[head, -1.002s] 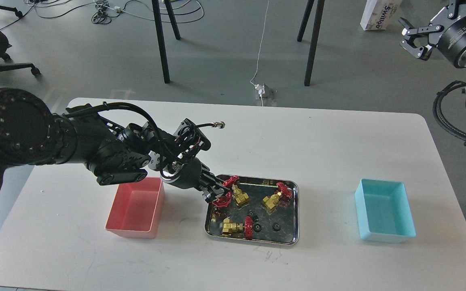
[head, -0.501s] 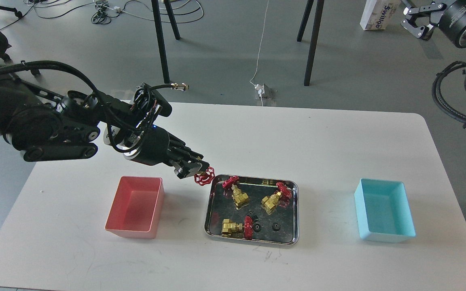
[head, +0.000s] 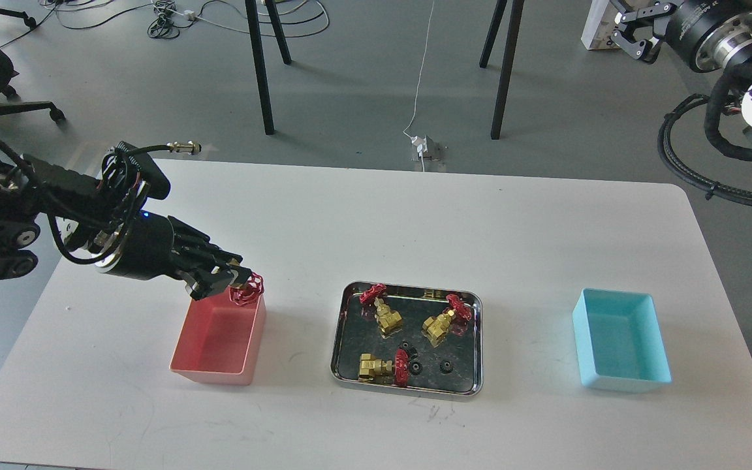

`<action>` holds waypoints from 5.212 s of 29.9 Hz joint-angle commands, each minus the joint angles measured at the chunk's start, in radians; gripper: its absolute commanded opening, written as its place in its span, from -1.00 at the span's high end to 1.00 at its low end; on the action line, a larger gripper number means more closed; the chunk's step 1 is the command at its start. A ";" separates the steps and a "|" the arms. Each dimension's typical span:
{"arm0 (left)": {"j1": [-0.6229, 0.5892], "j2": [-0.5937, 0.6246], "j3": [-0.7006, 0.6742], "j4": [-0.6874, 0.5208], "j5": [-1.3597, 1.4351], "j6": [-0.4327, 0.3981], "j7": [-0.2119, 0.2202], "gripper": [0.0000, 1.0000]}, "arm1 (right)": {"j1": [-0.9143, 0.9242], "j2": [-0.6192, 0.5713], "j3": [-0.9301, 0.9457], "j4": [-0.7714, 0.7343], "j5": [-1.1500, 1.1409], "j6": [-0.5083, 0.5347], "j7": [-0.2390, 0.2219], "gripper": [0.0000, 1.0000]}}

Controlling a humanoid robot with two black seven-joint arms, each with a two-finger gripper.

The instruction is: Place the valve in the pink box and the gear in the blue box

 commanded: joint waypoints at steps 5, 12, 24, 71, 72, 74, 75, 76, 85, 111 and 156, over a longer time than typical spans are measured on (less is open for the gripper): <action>0.116 0.001 -0.018 0.058 0.003 0.002 0.000 0.48 | -0.011 0.000 0.002 -0.002 0.000 0.004 0.000 -1.00; 0.187 -0.007 -0.038 0.133 0.003 0.002 0.000 0.48 | -0.031 -0.003 0.006 -0.002 0.000 0.010 0.000 -1.00; 0.239 -0.085 -0.058 0.206 -0.003 0.000 0.000 0.42 | -0.052 -0.003 0.011 -0.002 0.002 0.012 0.002 -1.00; 0.748 -0.214 -1.453 0.184 -1.221 -0.484 0.000 -0.58 | 0.423 -0.037 -0.947 0.616 -1.199 0.395 0.009 -1.00; 0.761 -0.220 -1.454 0.184 -1.221 -0.484 0.000 -0.59 | 0.439 -0.032 -0.990 0.639 -1.243 0.395 0.009 -1.00; 0.784 -0.223 -1.454 0.184 -1.221 -0.484 0.000 -0.61 | 0.457 -0.025 -1.061 0.675 -1.346 0.395 0.006 -0.90; 0.791 -0.223 -1.454 0.184 -1.221 -0.484 0.000 -0.61 | 0.457 -0.015 -1.081 0.682 -1.394 0.395 0.006 -0.74; 0.799 -0.223 -1.454 0.184 -1.221 -0.484 0.000 -0.61 | 0.457 0.003 -1.100 0.687 -1.447 0.395 0.005 -0.49; 0.824 -0.234 -1.456 0.184 -1.221 -0.484 0.000 -0.63 | 0.433 0.169 -1.224 0.667 -1.607 0.395 0.002 -0.07; 0.851 -0.269 -1.456 0.187 -1.221 -0.484 0.000 -0.68 | 0.290 0.423 -1.221 0.413 -1.587 0.395 0.000 -0.06; 0.870 -0.271 -1.454 0.198 -1.218 -0.484 0.000 -0.72 | 0.241 0.499 -1.224 0.311 -1.589 0.395 -0.002 0.41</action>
